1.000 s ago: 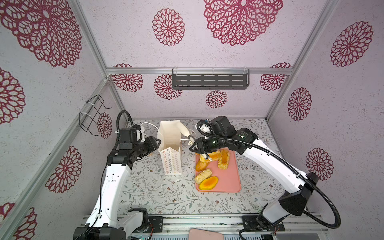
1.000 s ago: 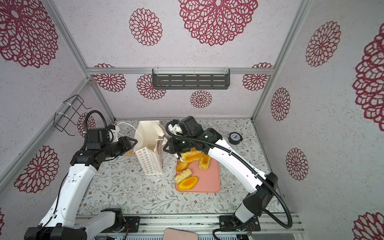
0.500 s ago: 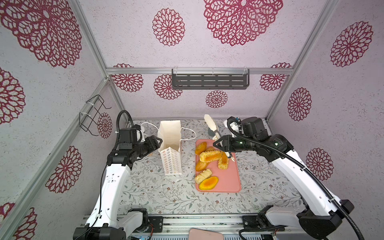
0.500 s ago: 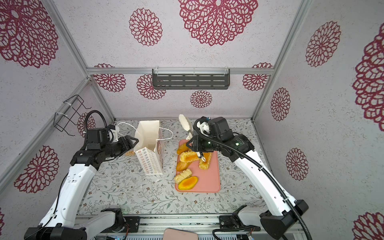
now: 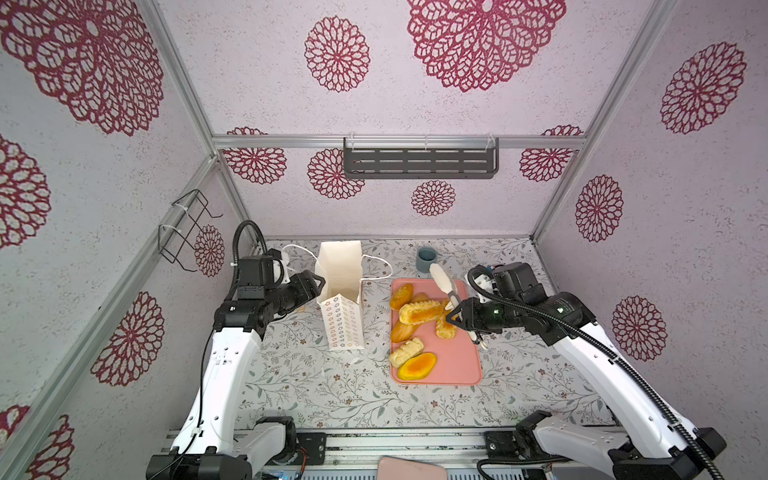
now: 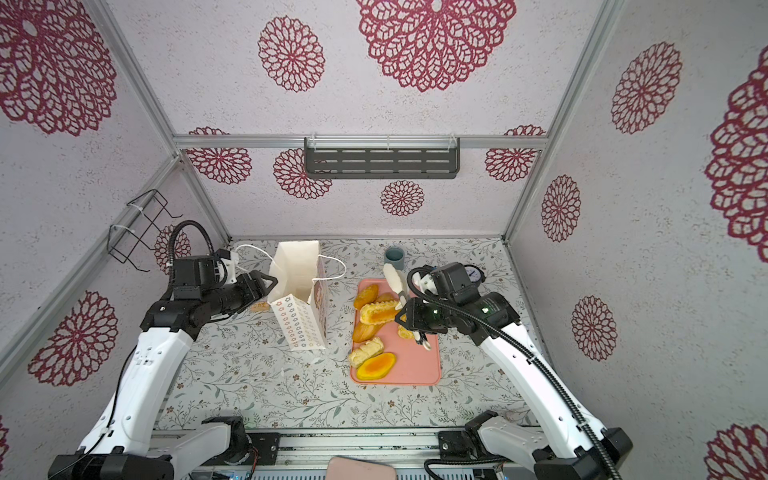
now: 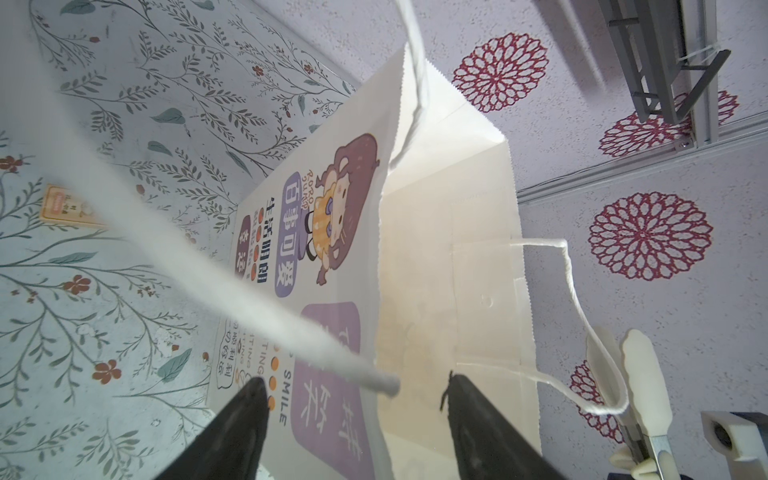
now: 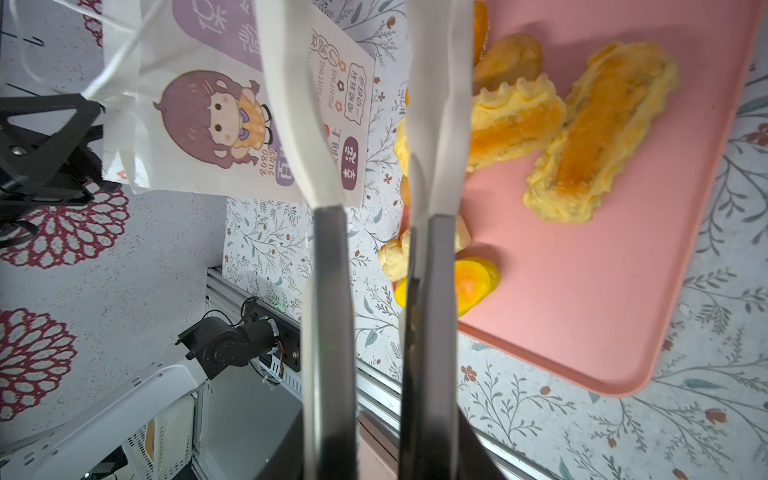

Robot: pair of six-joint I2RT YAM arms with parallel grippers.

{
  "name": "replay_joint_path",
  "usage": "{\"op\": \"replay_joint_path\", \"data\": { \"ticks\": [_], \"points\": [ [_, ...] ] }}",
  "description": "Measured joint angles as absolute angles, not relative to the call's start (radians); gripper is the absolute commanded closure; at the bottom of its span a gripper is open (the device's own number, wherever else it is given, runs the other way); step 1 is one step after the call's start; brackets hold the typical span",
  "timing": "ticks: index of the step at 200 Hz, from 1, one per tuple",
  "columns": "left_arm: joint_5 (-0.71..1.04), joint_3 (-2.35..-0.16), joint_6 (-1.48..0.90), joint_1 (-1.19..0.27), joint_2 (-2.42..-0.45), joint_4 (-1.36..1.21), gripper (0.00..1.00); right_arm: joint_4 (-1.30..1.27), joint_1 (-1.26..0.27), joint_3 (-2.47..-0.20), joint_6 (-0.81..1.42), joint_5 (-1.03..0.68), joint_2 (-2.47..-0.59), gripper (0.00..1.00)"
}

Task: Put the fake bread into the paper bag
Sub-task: 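Lower the tongs in the right gripper onto the yellow-orange slice nearest the robot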

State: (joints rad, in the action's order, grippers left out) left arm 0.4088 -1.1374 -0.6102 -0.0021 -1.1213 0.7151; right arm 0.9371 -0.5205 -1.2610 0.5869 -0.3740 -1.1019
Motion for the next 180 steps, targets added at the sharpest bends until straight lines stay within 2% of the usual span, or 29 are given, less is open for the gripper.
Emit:
{"op": "replay_joint_path", "data": {
  "ticks": [180],
  "points": [
    [0.410,-1.138,-0.610,-0.002,-1.132,0.715,0.30,1.039,-0.510,-1.037,0.593,-0.361,-0.946,0.65]
  ]
}}
